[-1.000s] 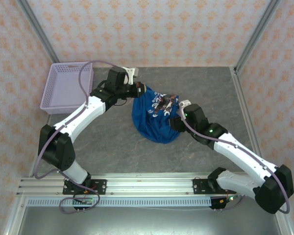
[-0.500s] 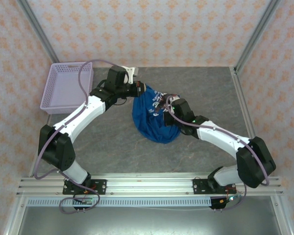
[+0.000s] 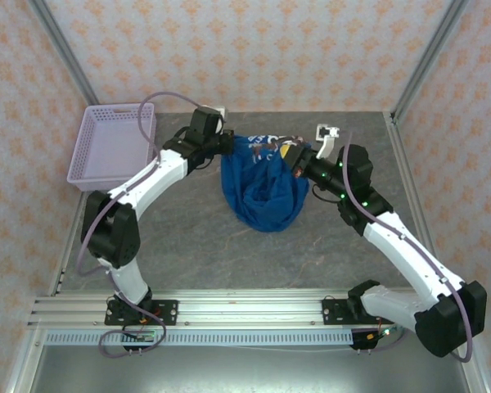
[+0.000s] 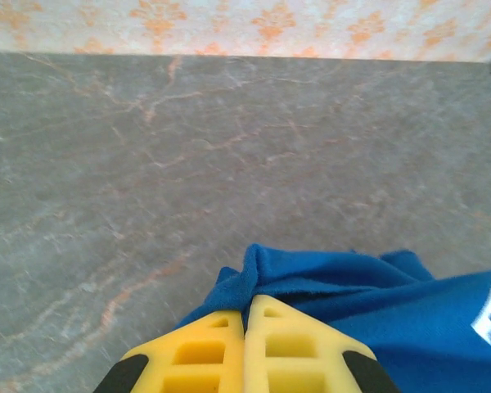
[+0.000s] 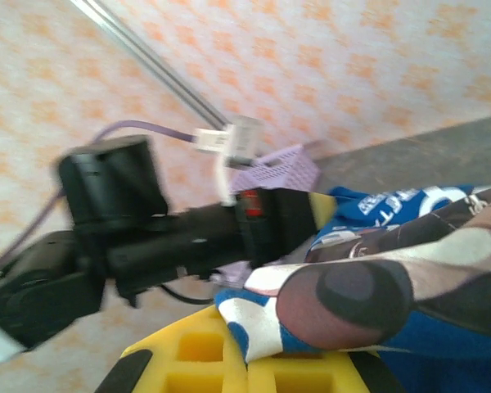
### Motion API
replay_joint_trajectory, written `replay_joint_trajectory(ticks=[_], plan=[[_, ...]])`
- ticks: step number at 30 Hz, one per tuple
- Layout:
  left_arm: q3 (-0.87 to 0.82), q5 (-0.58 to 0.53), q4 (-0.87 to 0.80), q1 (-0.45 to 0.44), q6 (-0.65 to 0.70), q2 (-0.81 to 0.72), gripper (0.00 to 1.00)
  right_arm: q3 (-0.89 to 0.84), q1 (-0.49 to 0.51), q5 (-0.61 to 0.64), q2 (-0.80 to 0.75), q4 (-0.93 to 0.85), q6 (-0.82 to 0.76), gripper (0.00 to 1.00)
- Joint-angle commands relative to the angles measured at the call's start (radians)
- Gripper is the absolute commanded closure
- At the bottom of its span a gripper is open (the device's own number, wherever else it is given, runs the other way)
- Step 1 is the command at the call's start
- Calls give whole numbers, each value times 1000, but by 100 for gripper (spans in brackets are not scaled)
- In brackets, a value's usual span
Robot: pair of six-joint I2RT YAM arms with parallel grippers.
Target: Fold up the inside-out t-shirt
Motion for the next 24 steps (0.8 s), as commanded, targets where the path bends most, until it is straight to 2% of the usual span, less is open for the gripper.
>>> replay_joint_trajectory(ticks=[1,5,8,11,13,16,20,24], plan=[[105,-101,-49,13,38,53,100,55,-5,-72,4,169,86,100],[148,-85,-92,13,43,62,97,62,-5,-25,30,214,124,100],[27,-45,-10,13,17,-51,61,50,-5,34,50,217,166,100],[-193,10,159,8,-42,-232,38,43,-5,58,66,210,179,100],[-329,82,267,-9,-49,-338,29,42,-4,59,74,209,186,100],[-427,195,336,-85,8,-428,24,38,-5,59,88,208,194,100],[-391,252,294,-210,112,-412,23,38,-3,60,100,211,207,100],[-341,275,304,-238,114,-358,23,38,-5,62,97,202,208,100]])
